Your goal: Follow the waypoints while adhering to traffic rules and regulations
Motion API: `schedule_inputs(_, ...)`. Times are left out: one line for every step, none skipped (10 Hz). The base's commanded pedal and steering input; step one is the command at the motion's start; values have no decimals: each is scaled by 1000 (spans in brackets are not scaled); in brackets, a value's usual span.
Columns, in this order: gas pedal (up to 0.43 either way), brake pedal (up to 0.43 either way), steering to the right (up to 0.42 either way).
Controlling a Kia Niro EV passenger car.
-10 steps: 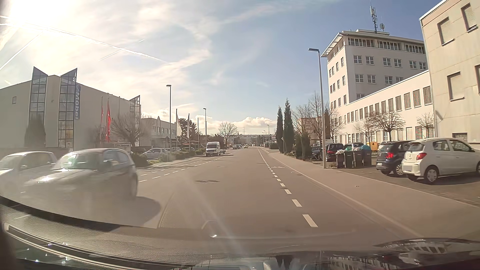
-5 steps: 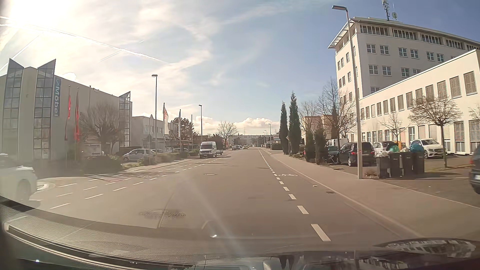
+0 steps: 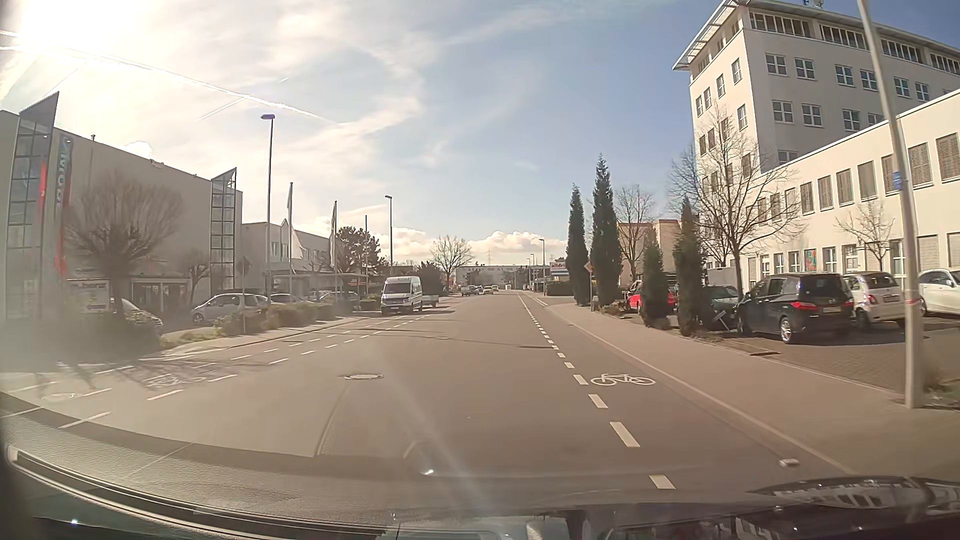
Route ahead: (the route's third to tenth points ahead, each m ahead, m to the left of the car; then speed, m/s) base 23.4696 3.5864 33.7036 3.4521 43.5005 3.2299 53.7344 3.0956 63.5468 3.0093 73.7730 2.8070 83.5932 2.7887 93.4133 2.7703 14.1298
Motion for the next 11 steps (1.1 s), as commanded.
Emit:
schedule_inputs(209, 0, -2)
schedule_inputs(209, 0, -2)
schedule_inputs(197, 0, -2)
schedule_inputs(197, 0, -2)
schedule_inputs(189, 0, -2)
schedule_inputs(177, 0, -2)
schedule_inputs(177, 0, -2)
schedule_inputs(177, 0, -2)
schedule_inputs(177, 0, -2)
schedule_inputs(169, 0, -2)
schedule_inputs(169, 0, 0)
